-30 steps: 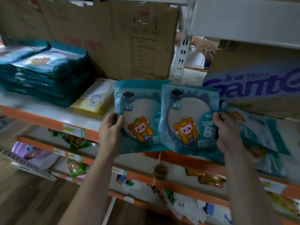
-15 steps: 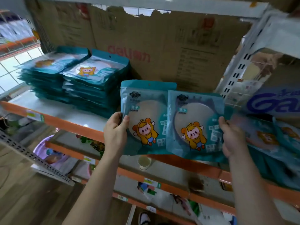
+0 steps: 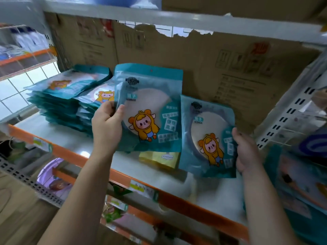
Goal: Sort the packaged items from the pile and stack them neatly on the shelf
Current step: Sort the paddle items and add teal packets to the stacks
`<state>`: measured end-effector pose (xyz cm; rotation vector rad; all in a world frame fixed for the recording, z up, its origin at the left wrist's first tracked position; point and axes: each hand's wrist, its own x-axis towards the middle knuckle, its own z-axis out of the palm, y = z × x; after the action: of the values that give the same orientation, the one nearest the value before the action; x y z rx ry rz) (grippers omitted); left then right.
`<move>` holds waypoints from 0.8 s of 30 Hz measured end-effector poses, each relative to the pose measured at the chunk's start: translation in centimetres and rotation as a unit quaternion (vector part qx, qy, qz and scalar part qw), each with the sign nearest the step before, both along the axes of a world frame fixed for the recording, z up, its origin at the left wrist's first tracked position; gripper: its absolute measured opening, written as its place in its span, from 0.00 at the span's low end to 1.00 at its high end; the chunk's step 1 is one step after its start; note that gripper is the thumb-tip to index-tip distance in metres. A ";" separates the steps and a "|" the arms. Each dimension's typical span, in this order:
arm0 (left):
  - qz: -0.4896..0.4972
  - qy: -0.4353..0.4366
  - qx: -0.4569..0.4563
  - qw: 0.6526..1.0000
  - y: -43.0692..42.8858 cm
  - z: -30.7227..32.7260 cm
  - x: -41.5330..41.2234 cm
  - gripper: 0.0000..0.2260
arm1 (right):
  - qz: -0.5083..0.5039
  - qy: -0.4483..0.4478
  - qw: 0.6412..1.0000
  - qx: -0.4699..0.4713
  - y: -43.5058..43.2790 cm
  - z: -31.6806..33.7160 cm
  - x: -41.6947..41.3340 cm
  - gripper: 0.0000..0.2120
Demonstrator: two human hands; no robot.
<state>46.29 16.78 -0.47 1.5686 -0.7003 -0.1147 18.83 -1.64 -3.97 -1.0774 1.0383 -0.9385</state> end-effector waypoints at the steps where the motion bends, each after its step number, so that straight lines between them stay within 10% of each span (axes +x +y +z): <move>1: 0.002 -0.003 -0.002 1.000 0.0 0.2 0.5 0.14 | 0.001 -0.002 1.000 0.002 -0.1 0.0 0.6 0.13; 18: -0.114 0.059 0.115 0.985 -3.1 3.6 20.6 0.05 | -0.134 -0.038 0.989 0.044 6.7 -1.6 11.3 0.30; 24: -0.150 -0.094 0.204 0.963 -3.3 3.1 21.8 0.20 | -0.170 -0.034 0.984 0.048 10.2 -2.1 14.1 0.13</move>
<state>68.14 13.44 2.66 1.8705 -1.1156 -0.3572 32.93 8.58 -6.03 -0.7951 1.2221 -1.1769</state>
